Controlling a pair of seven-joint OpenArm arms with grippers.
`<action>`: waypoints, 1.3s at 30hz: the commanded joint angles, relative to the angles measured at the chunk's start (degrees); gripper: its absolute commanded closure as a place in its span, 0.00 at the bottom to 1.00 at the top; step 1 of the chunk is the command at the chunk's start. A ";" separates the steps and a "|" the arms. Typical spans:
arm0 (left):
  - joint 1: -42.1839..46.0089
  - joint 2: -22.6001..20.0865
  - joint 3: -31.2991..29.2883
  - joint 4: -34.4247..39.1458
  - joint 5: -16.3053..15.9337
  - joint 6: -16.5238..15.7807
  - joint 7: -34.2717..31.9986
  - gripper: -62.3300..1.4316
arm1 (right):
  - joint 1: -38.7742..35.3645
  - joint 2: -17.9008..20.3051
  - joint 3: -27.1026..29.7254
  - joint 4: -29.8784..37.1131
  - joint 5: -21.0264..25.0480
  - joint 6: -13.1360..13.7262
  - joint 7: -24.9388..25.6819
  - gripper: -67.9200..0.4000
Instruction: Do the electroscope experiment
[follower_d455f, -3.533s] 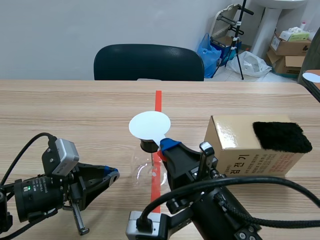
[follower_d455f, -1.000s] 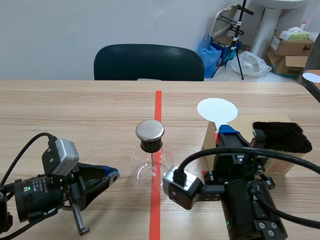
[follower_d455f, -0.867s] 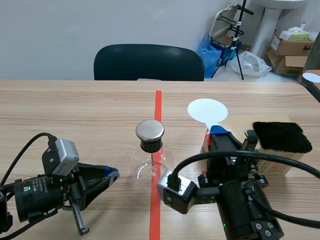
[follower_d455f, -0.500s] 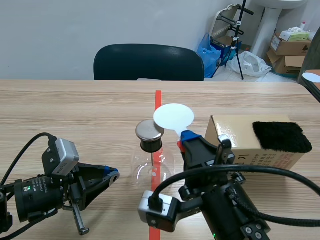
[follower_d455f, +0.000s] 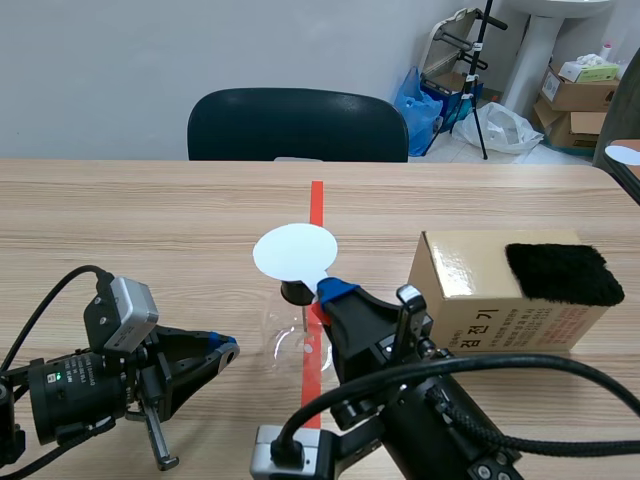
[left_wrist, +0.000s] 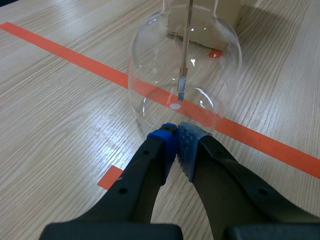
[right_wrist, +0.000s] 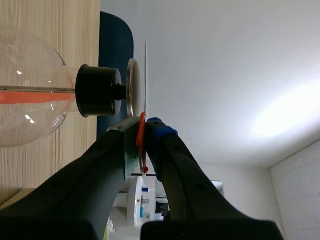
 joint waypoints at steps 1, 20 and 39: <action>-0.17 0.11 -0.37 1.11 -0.79 -0.17 -0.92 0.93 | 0.81 -0.31 0.20 0.31 -0.04 -0.59 -0.37 0.98; -0.17 0.11 -0.37 1.11 -0.79 -0.17 -0.92 0.93 | 0.81 -0.31 0.20 0.31 -0.04 -0.59 -0.39 0.98; -0.17 0.11 -0.37 1.11 -0.79 -0.17 -0.92 0.93 | 0.81 -0.31 0.22 0.31 -0.04 -0.63 -10.58 0.98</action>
